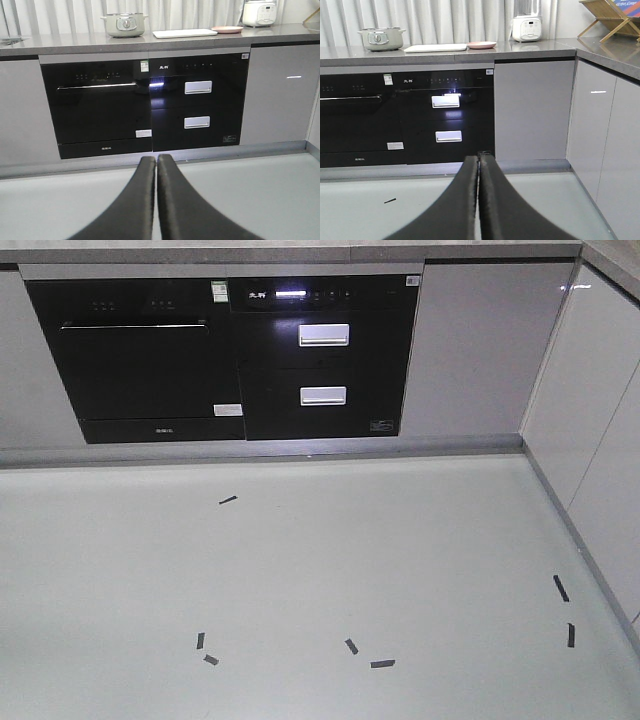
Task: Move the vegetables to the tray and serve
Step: 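Drive the base toward the counter with the black cabinet appliances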
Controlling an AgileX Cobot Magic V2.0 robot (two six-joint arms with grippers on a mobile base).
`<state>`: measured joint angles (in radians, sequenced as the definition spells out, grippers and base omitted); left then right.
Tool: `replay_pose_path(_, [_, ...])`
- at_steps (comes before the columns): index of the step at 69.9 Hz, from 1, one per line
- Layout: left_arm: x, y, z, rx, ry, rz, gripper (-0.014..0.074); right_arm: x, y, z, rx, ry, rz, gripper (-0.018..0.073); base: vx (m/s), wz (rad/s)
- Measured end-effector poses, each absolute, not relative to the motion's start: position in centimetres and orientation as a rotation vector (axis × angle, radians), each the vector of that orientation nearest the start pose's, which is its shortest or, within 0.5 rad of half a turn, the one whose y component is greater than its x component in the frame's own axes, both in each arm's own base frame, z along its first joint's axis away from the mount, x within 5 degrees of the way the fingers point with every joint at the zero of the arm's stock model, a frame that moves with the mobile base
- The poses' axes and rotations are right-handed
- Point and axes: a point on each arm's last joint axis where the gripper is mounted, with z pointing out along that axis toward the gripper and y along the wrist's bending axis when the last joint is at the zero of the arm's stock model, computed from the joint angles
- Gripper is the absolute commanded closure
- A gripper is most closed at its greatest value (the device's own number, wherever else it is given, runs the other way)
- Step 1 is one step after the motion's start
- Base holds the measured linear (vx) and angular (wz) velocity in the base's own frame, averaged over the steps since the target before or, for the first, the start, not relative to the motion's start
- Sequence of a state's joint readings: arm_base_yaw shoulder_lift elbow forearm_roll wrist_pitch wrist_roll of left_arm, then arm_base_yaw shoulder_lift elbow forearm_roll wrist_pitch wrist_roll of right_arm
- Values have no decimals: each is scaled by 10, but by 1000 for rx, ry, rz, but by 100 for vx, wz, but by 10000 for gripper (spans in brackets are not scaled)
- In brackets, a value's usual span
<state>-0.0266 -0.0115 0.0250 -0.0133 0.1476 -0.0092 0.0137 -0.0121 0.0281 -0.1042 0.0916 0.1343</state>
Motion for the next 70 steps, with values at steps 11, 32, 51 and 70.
replay_pose_path(11, [56, -2, 192, 5, 1645, -39, 602, 57, 0, 196, 21, 1591, 27, 562, 0, 0])
replay_pose_path(32, [56, -2, 192, 5, 1645, -39, 602, 57, 0, 196, 21, 1591, 27, 562, 0, 0])
replay_pose_path(51, [56, -2, 192, 5, 1645, -39, 602, 57, 0, 196, 21, 1591, 27, 562, 0, 0])
replay_pose_path(70, [56, -2, 192, 5, 1645, -39, 602, 57, 0, 196, 21, 1591, 27, 562, 0, 0])
